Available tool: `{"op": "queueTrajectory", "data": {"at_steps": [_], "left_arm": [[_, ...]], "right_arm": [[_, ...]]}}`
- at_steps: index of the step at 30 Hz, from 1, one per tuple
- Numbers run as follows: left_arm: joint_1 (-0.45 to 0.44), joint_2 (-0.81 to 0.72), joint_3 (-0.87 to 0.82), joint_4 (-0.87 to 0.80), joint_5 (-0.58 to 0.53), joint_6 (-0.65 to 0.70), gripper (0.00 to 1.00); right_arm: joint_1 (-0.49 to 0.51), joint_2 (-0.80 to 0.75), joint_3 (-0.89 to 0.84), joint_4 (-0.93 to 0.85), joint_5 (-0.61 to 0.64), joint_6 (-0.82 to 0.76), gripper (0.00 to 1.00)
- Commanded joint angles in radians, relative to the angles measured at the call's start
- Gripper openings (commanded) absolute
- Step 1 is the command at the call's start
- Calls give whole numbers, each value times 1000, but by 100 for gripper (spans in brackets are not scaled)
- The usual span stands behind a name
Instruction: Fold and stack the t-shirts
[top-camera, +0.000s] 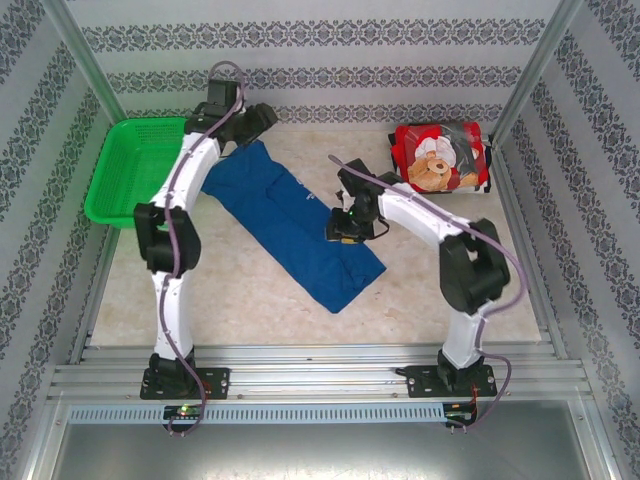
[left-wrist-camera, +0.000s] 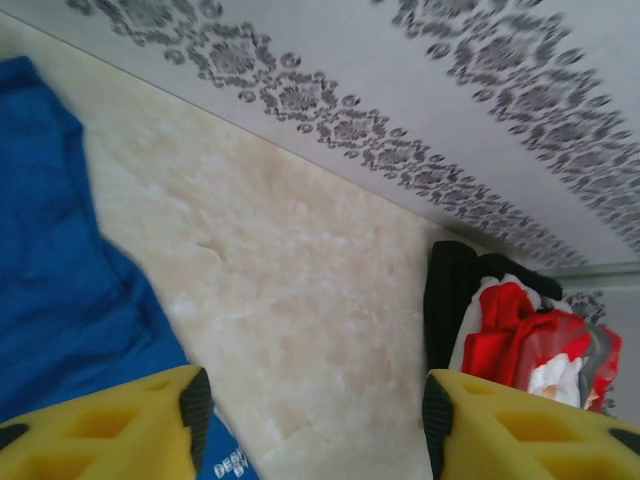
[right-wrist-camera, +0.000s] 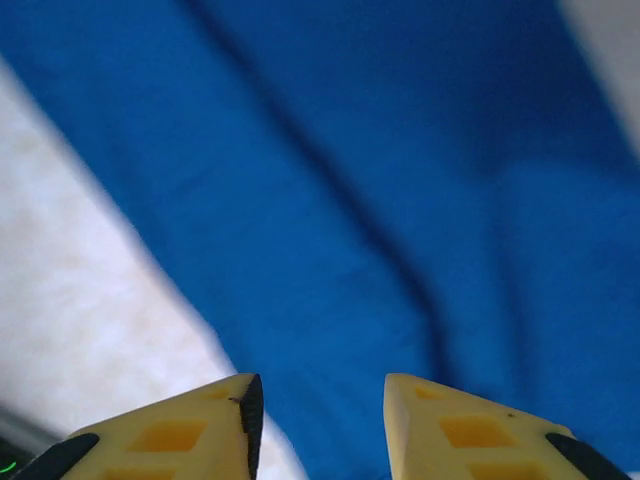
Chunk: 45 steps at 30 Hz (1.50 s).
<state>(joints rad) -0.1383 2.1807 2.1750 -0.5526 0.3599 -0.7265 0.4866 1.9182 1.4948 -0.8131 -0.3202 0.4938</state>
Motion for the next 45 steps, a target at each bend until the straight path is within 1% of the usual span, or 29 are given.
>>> {"op": "queueTrajectory", "data": {"at_steps": [1, 4, 8, 10, 13, 17, 19, 21, 23, 27, 30, 33, 36, 39, 40, 42, 43, 45], "left_arm": [[-46, 39, -176, -10, -181, 28, 53], [-74, 99, -222, 20, -245, 24, 51], [-103, 186, -198, 8, -308, 28, 48], [-111, 232, -150, -55, -357, 32, 45], [-119, 287, -99, -109, -404, 36, 44], [-132, 424, 94, -221, -405, 66, 43], [-145, 497, 204, -248, -371, 89, 43], [-156, 581, 333, -292, -334, 88, 43], [-171, 648, 434, -297, -300, 82, 43], [-184, 702, 457, -196, -223, 47, 41], [-190, 746, 463, -62, -87, -15, 42], [-204, 786, 485, 67, -18, -70, 41], [-210, 814, 508, 192, 7, -122, 42], [-203, 822, 526, 242, 14, -163, 42], [-197, 814, 526, 246, 22, -177, 43], [-183, 779, 516, 255, 58, -191, 56], [-176, 746, 501, 264, 71, -191, 63], [-164, 656, 465, 303, 93, -204, 73]], "right_arm": [[-41, 90, 41, -53, 59, -175, 35], [-72, 118, 20, -32, 47, -179, 32], [-63, 80, -101, 20, 10, -155, 32], [-60, 46, -179, 58, -11, -125, 31], [-51, 11, -279, 101, -42, -75, 30], [-9, -41, -388, 135, -59, -12, 28], [26, -69, -434, 154, -72, 30, 28], [65, -95, -485, 191, -106, 91, 28], [108, -122, -541, 242, -133, 172, 28], [175, -160, -605, 339, -161, 313, 29], [203, -181, -634, 406, -165, 405, 30], [210, -195, -666, 481, -159, 484, 32], [210, -200, -659, 501, -141, 504, 34], [205, -190, -620, 451, -108, 466, 36], [200, -189, -609, 440, -110, 458, 37], [198, -205, -594, 425, -111, 447, 38], [202, -224, -586, 410, -105, 440, 39], [206, -283, -564, 373, -99, 413, 43]]}}
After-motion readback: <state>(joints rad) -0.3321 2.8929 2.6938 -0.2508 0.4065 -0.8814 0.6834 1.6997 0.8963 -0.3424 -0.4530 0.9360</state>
